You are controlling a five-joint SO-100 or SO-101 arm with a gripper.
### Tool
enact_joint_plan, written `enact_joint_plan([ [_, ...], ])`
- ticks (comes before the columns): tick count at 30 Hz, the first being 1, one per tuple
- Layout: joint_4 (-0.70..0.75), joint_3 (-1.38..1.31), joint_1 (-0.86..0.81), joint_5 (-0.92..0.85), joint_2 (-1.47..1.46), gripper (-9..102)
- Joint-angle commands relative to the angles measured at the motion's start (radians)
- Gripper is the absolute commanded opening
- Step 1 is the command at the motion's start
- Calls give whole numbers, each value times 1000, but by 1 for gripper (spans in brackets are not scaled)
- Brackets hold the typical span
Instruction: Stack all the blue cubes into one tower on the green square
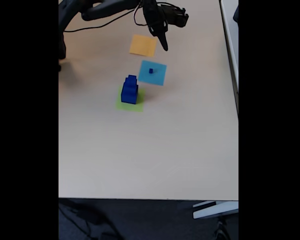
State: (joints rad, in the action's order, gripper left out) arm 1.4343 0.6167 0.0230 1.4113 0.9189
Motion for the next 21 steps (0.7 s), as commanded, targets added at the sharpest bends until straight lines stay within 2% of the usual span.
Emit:
enact_joint_plan([
  [1,6,-5,-35,-2,18,18],
  [8,17,-23,-81,-34,-28,24],
  [21,20,34,-101,-41,-80,24],
])
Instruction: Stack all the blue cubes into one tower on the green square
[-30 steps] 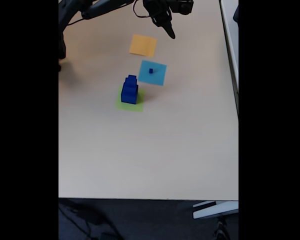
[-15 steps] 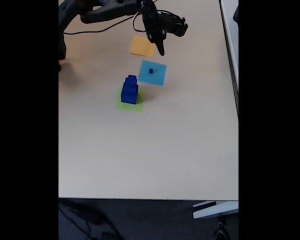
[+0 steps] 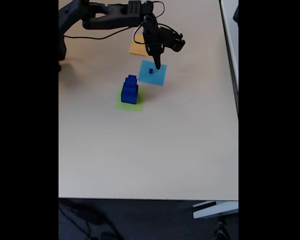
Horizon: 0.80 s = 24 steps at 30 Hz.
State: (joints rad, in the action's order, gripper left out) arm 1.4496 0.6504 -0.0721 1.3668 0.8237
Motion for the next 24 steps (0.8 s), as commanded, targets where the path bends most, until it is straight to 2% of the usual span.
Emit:
enact_joint_plan([
  [1,0,14,-5,9,15,24],
  [8,-44,52,-2,12,-11,24],
  [24,-51,72,-18,11,-51,21],
])
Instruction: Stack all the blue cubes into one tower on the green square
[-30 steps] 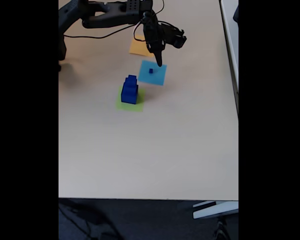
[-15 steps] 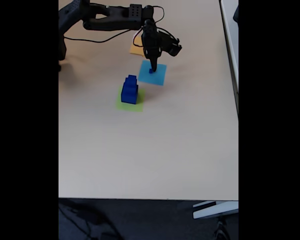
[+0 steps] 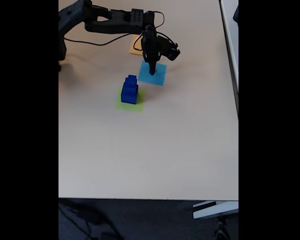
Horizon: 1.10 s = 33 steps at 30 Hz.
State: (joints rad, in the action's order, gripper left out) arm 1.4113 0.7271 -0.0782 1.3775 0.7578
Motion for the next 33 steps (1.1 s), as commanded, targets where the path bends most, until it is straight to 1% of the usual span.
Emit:
enact_joint_plan([
  [1,-11,-5,-15,0,12,21],
  [18,-9,-34,-23,-3,-15,16],
  [22,-6,-48,-28,-12,-21,12],
  [33,-6,-69,-28,-20,-35,10],
])
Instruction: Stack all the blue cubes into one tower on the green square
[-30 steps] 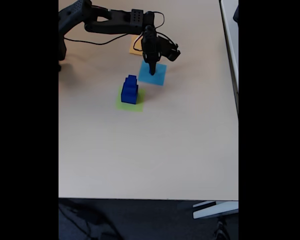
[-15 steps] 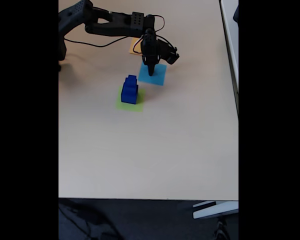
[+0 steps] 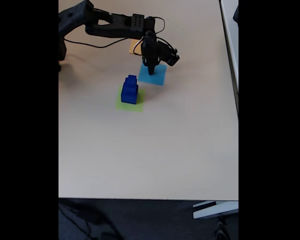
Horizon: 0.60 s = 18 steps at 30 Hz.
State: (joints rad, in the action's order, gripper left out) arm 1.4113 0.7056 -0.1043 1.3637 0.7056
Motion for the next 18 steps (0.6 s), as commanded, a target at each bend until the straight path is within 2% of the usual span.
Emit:
enact_joint_plan([
  [1,-6,-48,-2,-8,18,10],
  [7,-6,-61,-3,-5,2,1],
  [18,-5,-75,-3,-8,-2,0],
])
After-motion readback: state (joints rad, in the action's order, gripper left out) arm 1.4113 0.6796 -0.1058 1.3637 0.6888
